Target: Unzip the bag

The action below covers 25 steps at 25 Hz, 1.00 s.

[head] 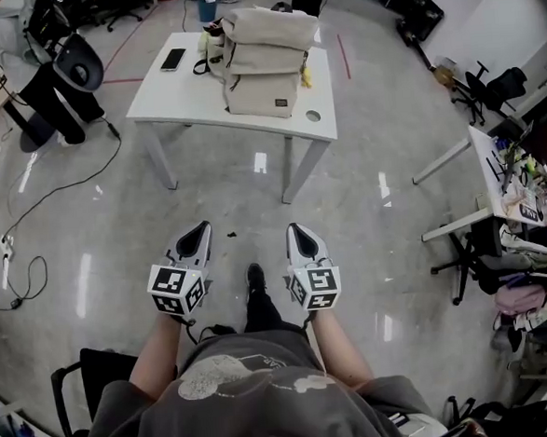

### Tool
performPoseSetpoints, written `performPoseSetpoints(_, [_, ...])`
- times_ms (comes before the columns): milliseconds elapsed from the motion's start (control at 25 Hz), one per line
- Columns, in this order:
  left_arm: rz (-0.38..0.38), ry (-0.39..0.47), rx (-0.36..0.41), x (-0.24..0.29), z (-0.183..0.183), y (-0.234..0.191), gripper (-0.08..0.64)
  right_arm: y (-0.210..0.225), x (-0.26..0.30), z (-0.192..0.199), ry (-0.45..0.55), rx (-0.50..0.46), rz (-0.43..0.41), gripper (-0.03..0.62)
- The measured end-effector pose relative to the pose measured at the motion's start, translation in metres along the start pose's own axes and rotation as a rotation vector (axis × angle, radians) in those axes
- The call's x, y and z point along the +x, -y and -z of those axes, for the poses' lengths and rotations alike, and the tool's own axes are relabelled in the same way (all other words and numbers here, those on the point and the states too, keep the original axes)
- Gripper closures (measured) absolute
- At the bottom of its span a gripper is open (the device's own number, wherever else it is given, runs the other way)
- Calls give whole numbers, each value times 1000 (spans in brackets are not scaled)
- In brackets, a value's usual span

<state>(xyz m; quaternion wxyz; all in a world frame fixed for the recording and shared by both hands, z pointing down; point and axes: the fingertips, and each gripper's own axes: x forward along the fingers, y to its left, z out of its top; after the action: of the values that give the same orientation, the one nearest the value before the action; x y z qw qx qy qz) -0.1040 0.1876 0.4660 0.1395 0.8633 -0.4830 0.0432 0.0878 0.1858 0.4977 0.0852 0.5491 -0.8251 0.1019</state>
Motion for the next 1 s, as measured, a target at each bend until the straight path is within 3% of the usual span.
performPoseSetpoints(320, [-66, 2, -6, 78, -28, -37, 554, 52, 84, -31, 13, 3, -41, 592])
performPoseSetpoints(720, [-99, 0, 10, 188, -54, -45, 554, 140, 164, -55, 9, 19, -70, 592])
performPoseSetpoints(1000, [-149, 14, 22, 231, -68, -54, 554, 174, 199, -60, 3, 20, -99, 592])
